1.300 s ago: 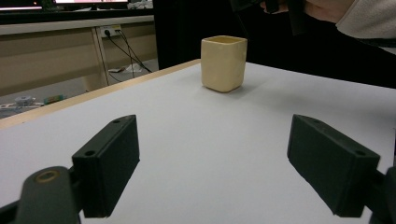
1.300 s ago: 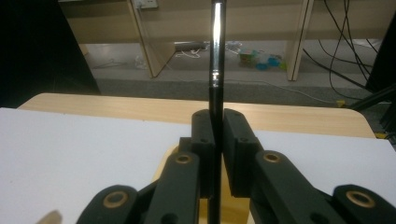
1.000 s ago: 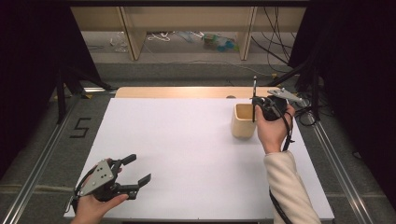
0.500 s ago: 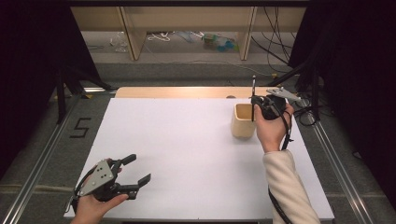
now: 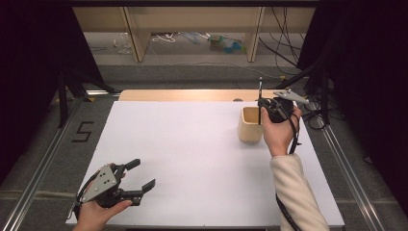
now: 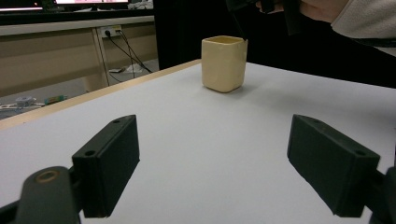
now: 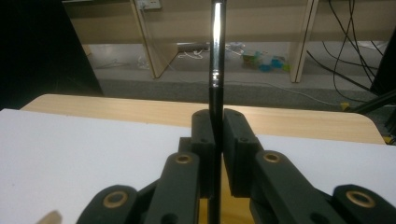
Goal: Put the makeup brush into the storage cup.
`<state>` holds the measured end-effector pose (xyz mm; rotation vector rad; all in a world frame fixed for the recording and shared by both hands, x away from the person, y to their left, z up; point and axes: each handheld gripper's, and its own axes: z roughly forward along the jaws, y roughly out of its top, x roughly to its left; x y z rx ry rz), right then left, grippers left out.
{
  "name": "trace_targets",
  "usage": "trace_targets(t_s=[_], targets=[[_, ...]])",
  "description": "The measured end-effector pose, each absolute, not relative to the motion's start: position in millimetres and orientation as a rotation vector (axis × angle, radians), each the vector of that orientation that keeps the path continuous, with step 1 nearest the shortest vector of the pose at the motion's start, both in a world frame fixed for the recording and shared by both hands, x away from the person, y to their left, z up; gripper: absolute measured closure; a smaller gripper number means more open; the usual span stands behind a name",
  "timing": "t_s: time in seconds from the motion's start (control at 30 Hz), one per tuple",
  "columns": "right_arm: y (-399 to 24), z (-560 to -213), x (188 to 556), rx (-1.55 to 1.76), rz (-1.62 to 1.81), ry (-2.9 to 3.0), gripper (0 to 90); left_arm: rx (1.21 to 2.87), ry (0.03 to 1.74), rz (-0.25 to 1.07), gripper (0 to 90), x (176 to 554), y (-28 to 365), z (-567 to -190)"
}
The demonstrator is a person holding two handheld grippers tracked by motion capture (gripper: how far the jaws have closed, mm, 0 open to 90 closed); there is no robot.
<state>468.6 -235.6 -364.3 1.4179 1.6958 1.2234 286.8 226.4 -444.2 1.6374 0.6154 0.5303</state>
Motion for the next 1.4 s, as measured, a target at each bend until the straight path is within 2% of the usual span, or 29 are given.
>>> trace_targets(t_s=[1.4], targets=[[-230.6,-360.9,477.4,1.403,1.243,1.687,84.1,1.643,0.621,0.533,16.6,286.2,226.8,-443.8]])
